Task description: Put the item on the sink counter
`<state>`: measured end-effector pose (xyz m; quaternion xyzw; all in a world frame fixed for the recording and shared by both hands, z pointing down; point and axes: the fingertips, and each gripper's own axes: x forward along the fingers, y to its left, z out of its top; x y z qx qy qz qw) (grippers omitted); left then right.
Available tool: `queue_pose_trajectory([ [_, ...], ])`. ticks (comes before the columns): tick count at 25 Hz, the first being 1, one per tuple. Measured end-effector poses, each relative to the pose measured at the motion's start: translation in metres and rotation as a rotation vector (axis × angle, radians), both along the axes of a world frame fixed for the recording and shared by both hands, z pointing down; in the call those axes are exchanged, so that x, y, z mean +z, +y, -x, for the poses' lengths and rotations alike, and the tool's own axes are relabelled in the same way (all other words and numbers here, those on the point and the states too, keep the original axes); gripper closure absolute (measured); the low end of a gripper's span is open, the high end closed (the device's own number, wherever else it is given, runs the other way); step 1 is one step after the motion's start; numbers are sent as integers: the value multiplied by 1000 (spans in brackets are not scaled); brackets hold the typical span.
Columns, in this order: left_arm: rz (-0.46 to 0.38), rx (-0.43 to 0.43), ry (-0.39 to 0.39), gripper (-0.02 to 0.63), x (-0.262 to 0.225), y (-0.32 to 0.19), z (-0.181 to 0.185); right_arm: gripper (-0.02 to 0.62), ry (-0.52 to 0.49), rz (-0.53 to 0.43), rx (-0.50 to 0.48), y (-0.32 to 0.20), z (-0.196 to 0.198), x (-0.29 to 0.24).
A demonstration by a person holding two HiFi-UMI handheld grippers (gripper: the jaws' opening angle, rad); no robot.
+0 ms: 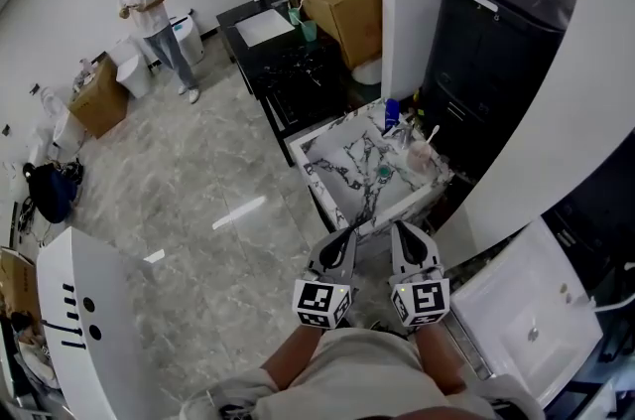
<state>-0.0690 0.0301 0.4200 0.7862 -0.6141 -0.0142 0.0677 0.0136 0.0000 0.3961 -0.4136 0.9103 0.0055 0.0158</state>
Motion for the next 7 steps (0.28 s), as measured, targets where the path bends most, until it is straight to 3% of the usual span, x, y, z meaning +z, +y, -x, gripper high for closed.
queue_pose_trajectory([
  [7, 4, -6, 6, 597, 6, 0, 19, 592, 11, -5, -15, 0, 22, 2],
])
